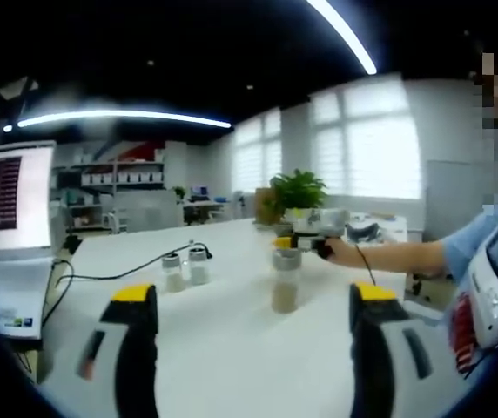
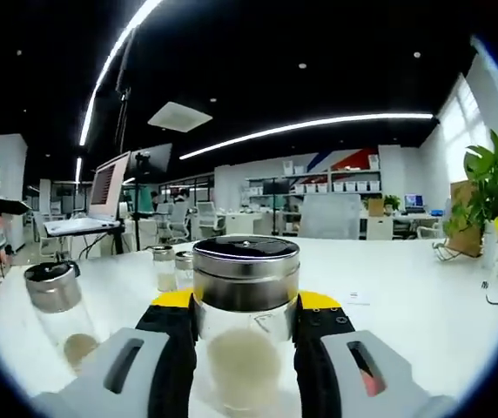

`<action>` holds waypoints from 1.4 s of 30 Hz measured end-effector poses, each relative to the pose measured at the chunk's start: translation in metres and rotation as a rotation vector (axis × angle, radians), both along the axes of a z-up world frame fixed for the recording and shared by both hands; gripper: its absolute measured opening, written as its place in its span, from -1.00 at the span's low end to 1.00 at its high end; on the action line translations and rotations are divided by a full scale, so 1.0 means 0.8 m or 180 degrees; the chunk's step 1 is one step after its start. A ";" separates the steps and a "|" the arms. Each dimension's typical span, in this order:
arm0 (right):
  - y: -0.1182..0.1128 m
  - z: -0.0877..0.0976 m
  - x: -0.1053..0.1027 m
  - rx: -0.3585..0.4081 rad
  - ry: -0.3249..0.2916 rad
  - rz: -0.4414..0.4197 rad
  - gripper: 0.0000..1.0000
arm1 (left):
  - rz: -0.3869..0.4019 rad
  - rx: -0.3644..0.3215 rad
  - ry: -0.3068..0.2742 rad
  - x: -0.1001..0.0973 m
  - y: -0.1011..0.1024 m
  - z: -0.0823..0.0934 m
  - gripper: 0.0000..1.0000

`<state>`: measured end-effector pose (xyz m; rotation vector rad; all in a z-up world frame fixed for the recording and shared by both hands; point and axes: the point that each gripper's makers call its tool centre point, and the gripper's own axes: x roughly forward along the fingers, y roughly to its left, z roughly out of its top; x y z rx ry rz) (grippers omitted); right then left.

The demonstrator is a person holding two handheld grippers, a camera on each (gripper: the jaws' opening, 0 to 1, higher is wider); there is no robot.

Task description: Rotate the seasoning bottle until the label or dispensing opening points toward the visible target arrow and the bottle remains upright within the marked orientation range

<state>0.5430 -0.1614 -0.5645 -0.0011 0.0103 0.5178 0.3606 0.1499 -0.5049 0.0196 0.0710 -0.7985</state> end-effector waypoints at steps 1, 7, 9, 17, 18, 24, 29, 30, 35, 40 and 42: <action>0.000 0.001 -0.010 -0.0037 -0.0012 0.0030 -0.16 | -0.0003 0.0004 0.0001 0.000 -0.001 0.000 0.92; 0.002 0.011 -0.064 -0.0005 -0.0103 0.0183 -0.16 | -0.0016 -0.0002 -0.0001 -0.003 -0.005 0.000 0.91; 0.006 0.012 -0.075 0.0056 -0.0100 0.0252 -0.16 | -0.0018 -0.0002 0.0004 -0.003 -0.005 0.000 0.91; 0.030 -0.003 -0.105 -0.0069 -0.0118 0.0397 -0.16 | -0.0026 -0.0002 0.0035 -0.004 -0.006 -0.004 0.91; 0.032 -0.006 -0.105 -0.0054 -0.0095 0.0410 -0.16 | -0.0027 -0.0003 0.0037 -0.004 -0.007 -0.004 0.91; 0.045 -0.027 -0.109 -0.0246 -0.0021 0.0483 -0.16 | -0.0009 -0.0010 0.0030 -0.004 -0.003 -0.002 0.89; 0.042 -0.032 -0.106 -0.0042 0.0067 0.0459 -0.16 | 0.0031 -0.0030 0.0030 -0.002 0.002 -0.001 0.87; 0.043 -0.033 -0.106 -0.0030 0.0075 0.0463 -0.16 | 0.0033 -0.0030 0.0027 -0.002 0.002 0.000 0.87; 0.047 -0.035 -0.108 -0.0003 0.0065 0.0441 -0.16 | 0.0019 -0.0015 0.0027 -0.003 0.000 0.000 0.87; 0.053 -0.037 -0.108 -0.0042 0.0042 0.0448 -0.16 | 0.0001 -0.0009 0.0044 -0.003 -0.002 -0.002 0.87; 0.053 -0.037 -0.108 -0.0043 0.0058 0.0425 -0.16 | 0.0000 0.0002 0.0047 -0.003 -0.002 -0.003 0.87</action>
